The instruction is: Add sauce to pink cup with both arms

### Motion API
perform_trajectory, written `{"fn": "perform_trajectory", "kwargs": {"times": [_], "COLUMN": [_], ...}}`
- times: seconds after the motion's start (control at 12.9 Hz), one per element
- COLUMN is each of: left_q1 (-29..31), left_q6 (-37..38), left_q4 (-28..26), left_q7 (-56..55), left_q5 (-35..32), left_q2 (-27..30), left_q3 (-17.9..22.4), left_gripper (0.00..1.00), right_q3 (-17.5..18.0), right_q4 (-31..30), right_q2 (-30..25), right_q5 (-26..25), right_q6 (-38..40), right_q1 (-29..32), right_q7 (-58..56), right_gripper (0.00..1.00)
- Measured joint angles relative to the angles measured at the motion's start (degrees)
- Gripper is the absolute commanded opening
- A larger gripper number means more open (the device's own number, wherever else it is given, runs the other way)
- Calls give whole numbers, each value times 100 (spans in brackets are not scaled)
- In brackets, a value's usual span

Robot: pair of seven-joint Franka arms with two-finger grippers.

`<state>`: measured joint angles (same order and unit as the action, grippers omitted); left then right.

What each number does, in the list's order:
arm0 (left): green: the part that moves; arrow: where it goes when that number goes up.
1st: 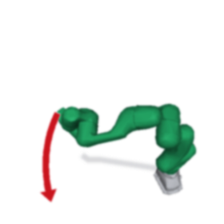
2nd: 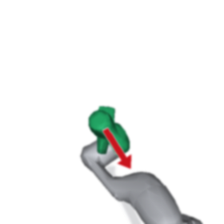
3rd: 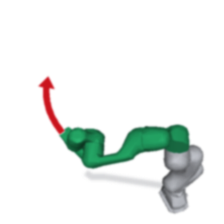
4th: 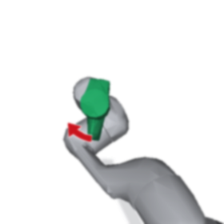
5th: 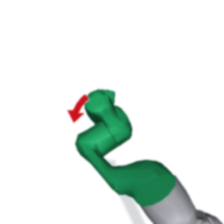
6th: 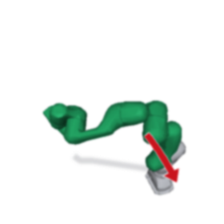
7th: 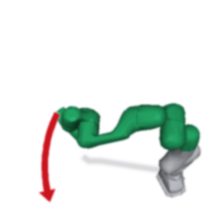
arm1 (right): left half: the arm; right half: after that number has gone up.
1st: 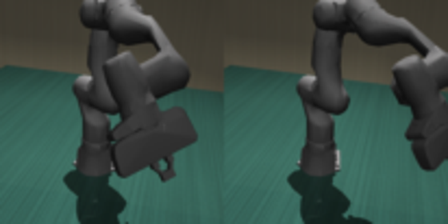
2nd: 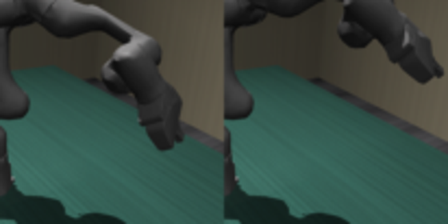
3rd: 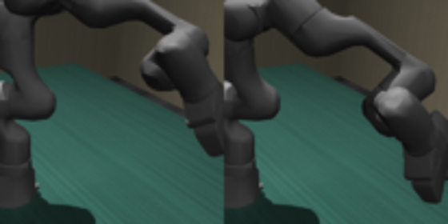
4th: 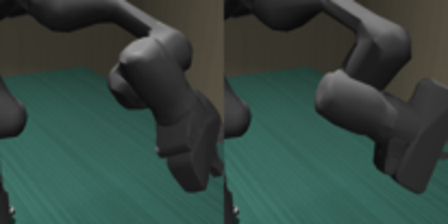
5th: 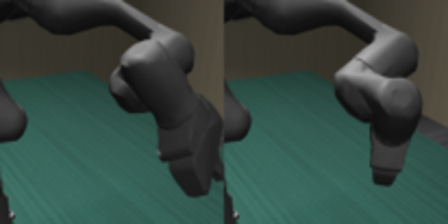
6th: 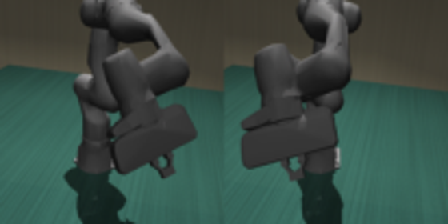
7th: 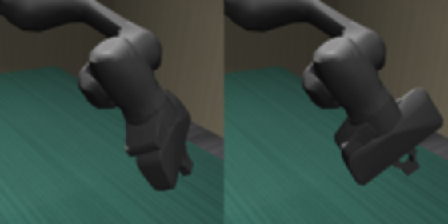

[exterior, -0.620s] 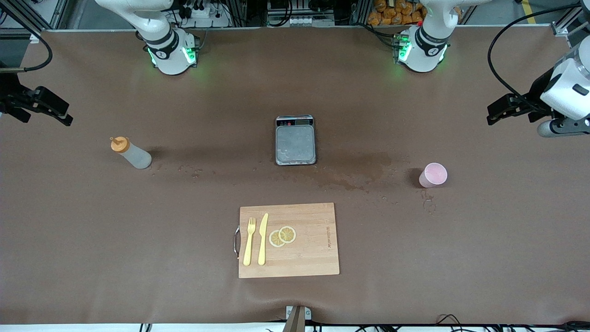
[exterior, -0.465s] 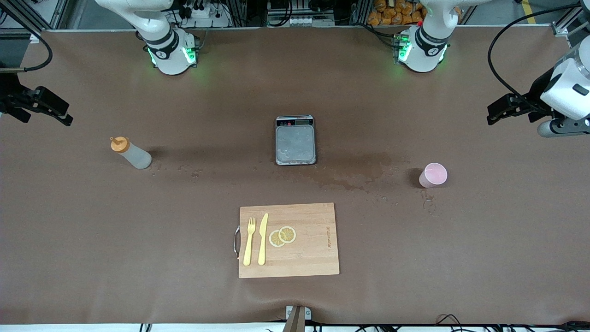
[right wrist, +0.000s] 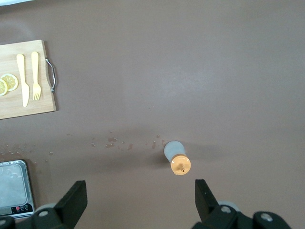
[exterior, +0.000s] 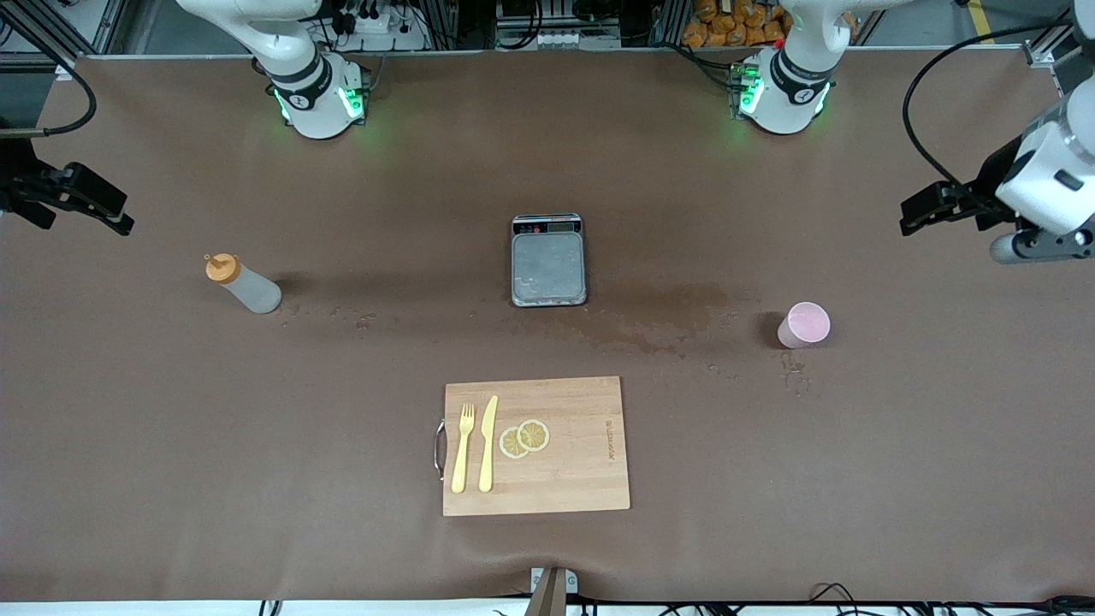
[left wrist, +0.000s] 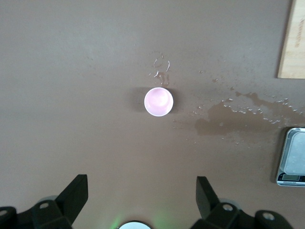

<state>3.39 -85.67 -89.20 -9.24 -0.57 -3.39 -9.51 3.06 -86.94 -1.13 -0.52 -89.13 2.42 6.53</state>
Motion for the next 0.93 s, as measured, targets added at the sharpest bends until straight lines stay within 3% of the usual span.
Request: {"fn": "perform_trajectory", "kwargs": {"times": [0.23, 0.54, 0.7, 0.93], "left_q1": [57, 111, 115, 267], "left_q6": [-516, -2526, -3384, -4031], "left_q4": [-258, -1654, -2290, -2570], "left_q7": [0, 0, 0, 9], "left_q5": [0, 0, 0, 0], "left_q2": [-400, -574, -691, -1130], "left_q3": [16, 19, 21, 34], "left_gripper": [100, 100, 100, 100], "right_q3": [0, 64, 41, -5], "right_q4": [1, -1, -1, -8], "right_q2": [8, 51, 124, 223], "right_q5": [-295, -851, -858, -460], "right_q6": [-6, -14, -90, -187], "right_q1": [4, -51, -28, 362], "right_q7": [-7, -15, -4, 20], "right_gripper": [100, 100, 100, 100]}}
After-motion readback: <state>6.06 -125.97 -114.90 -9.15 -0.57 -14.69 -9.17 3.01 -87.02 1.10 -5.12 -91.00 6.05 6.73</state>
